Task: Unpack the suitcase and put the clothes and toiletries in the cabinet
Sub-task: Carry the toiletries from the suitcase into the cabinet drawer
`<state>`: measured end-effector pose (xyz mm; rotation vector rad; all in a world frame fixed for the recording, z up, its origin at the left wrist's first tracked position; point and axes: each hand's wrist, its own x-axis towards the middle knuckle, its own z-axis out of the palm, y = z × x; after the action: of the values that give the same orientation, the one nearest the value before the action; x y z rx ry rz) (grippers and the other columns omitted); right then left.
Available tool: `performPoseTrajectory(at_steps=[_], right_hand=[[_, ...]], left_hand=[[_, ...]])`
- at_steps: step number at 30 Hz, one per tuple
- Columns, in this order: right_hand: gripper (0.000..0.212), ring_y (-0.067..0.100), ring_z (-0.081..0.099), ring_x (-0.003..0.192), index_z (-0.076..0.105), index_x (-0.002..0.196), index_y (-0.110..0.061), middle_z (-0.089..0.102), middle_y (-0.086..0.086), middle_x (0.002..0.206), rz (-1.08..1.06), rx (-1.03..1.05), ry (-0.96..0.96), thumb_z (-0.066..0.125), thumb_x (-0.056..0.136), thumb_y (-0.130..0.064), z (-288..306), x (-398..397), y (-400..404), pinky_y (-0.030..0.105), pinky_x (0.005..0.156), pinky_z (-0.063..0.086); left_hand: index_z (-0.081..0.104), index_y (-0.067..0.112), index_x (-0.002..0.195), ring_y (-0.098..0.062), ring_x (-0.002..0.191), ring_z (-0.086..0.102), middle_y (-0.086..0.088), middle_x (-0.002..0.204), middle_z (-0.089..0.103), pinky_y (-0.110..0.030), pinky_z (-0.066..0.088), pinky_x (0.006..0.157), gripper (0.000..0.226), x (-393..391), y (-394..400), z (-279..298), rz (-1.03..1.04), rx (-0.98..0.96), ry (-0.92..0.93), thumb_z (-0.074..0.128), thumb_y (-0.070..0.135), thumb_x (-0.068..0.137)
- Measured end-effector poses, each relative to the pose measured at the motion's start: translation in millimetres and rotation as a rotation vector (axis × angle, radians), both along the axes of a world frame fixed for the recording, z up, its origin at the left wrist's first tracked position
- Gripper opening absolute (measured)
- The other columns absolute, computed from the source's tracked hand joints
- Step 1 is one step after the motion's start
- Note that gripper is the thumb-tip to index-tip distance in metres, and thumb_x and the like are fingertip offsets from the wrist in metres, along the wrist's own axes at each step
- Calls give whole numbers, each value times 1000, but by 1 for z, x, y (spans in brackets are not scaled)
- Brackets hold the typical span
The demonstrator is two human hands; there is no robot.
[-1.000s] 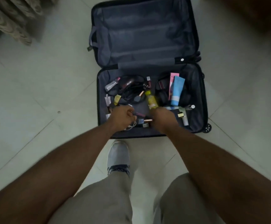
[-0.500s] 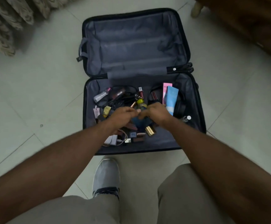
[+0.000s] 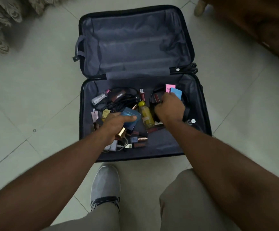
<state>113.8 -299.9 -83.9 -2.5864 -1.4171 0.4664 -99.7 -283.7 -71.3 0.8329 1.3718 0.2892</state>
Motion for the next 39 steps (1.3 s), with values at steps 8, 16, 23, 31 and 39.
performPoseTrajectory(at_steps=[8, 16, 23, 31, 39], right_hand=[[64, 38, 63, 117, 38, 143, 4, 58, 24, 133, -73, -178, -149, 71, 93, -18, -30, 23, 11, 41, 86, 55], [75, 35, 68, 110, 42, 138, -5, 69, 18, 118, -41, -153, -128, 82, 85, -41, -30, 37, 16, 38, 76, 51], [74, 35, 70, 109, 42, 134, -4, 69, 16, 119, -66, -168, -127, 81, 83, -41, -24, 36, 17, 38, 78, 52], [57, 36, 71, 101, 47, 121, -7, 70, 14, 111, -79, -167, -103, 75, 82, -38, -23, 41, 15, 35, 70, 45], [34, 35, 66, 87, 48, 111, -15, 70, 11, 97, -36, 21, -41, 60, 90, -37, 18, 29, 1, 36, 64, 42]], left_hand=[[68, 12, 112, -21, 94, 75, -6, 105, 76, -33, 63, 75, 47, 12, 0, 4, -34, 125, -1, 91, 9, 71], [65, 2, 110, -16, 77, 74, -10, 102, 72, -26, 58, 57, 50, 8, -8, 5, -26, 163, -10, 92, 3, 68], [67, 6, 105, -19, 76, 76, -12, 100, 74, -30, 59, 59, 45, 5, -6, 4, -38, 187, 3, 93, 8, 68], [67, 4, 108, -13, 68, 74, -9, 99, 73, -27, 56, 52, 44, 11, -3, 8, -52, 176, 5, 91, 5, 71], [70, 13, 103, -17, 72, 74, -5, 94, 75, -34, 59, 60, 41, 15, 11, 35, -45, 156, 30, 91, 4, 69]])
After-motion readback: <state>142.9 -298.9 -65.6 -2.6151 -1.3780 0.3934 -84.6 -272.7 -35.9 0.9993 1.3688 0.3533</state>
